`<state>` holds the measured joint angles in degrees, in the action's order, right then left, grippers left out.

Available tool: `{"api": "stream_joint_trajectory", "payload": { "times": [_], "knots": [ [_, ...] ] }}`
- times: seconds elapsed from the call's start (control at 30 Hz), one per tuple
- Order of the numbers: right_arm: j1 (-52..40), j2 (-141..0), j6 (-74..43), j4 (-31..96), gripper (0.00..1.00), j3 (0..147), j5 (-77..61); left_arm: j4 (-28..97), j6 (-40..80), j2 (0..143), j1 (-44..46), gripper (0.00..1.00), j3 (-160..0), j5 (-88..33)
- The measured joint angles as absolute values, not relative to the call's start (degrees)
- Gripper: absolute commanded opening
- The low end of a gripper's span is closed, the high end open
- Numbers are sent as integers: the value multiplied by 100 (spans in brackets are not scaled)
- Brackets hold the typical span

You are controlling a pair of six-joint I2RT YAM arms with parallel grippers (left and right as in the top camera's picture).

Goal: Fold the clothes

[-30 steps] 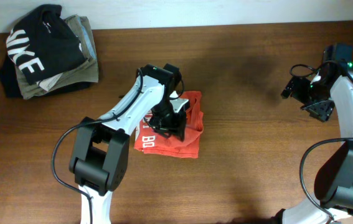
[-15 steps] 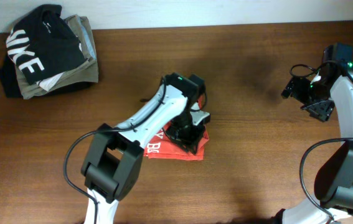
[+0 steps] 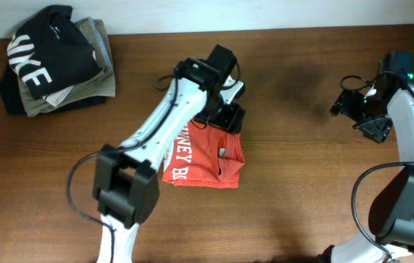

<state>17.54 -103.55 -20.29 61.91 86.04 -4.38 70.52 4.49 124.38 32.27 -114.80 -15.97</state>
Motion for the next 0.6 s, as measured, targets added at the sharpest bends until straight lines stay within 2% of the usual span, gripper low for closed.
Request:
{"api": "stream_joint_trajectory", "payload": {
  "times": [0.13, 0.33, 0.47, 0.57, 0.6],
  "knots": [
    [1754, -10355, -2032, 6191, 99, 8604, -438, 7070, 519, 13284, 3299, 71, -11480, -1704],
    [1754, -10355, -2027, 6189, 98, 8604, -438, 7244, 609, 13469, 3376, 62, -11480, -1865],
    [1754, -10355, -2032, 6189, 98, 8604, -438, 7264, 646, 13469, 3559, 41, -11509, -2010],
    [1754, -10355, -2027, 6189, 99, 8604, -438, 7299, 650, 13469, 3634, 8, -11657, -2060],
    [1754, -10355, -2029, 6189, 99, 8604, -438, 7284, 668, 13469, 3653, 4, -11697, -2084]
  ]
}}
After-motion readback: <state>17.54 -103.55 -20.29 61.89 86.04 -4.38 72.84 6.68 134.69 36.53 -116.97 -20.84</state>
